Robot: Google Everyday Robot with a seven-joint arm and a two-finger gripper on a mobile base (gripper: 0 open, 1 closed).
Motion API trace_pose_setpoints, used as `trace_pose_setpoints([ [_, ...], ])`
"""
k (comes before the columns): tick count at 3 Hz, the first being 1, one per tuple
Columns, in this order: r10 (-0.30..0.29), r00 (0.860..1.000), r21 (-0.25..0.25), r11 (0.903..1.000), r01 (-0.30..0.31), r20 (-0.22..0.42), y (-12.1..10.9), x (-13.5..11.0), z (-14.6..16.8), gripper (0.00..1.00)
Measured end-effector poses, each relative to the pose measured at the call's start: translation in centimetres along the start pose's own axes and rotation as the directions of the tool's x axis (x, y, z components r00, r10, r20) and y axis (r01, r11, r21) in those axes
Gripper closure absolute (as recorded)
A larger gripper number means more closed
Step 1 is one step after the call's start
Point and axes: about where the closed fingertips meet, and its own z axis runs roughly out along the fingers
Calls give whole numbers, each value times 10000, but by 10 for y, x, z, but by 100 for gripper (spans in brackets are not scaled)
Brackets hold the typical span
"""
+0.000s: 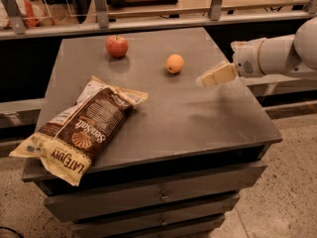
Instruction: Move orange near brown chip bag
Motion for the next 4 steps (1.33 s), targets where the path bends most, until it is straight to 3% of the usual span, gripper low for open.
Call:
trace_pose_setpoints([
  [1,346,9988,-633,9975,-323,356,-1,-7,32,0],
  [2,443,9976,-1837,9824,-339,528,2,-15,62,0],
  [3,380,9967,-2745,9614,-171,711,8,-23,85,0],
  [4,177,9955,-3196,9475,129,928,13,-30,102,0],
])
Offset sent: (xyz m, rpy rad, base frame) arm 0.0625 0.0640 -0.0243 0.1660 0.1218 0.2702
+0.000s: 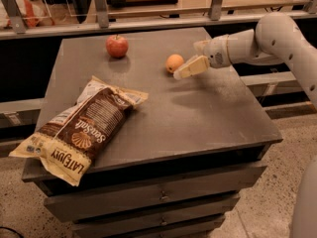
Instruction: Move orange near brown chip bag
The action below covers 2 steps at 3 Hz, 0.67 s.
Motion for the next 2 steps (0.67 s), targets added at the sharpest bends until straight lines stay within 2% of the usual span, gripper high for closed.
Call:
trace_pose_setpoints([
  [1,-459,9986,-265,9986,465,250,2,-5,16,0],
  [2,-972,9938,-491,9938,999,542,4,-9,29,19],
])
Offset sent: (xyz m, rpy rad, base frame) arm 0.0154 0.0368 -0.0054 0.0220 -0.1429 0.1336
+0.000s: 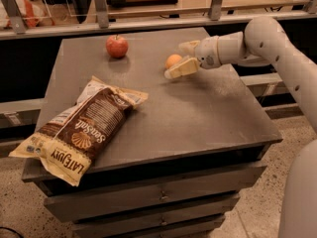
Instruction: Move orange near brown chip bag
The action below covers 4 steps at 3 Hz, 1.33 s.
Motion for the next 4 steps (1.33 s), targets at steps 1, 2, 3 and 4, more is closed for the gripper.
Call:
trace_pose_setpoints([
  [1,-355,9991,-197,9992,360,244,1,-5,7,41],
  [2,-643,9967,-346,9972,661,488,4,-12,9,65],
  [3,-865,9920,-709,9931,932,921,15,-32,10,88],
  [4,-449,9836,-1363,9882,693,1747,34,-61,13,100],
])
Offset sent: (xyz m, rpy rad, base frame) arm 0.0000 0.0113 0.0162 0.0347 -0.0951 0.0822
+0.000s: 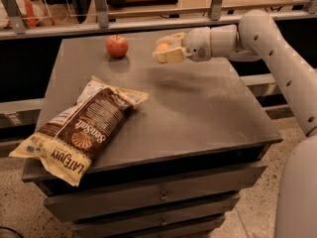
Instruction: Move orange near brown chip bag
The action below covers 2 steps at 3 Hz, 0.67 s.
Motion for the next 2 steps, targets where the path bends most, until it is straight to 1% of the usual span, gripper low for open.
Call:
trace_pose_setpoints([
  [1,550,9955,-886,9949,-481,771,26,-21,14,100],
  [2,1116,9893,-1581,9828,-959,937,56,-28,25,100],
])
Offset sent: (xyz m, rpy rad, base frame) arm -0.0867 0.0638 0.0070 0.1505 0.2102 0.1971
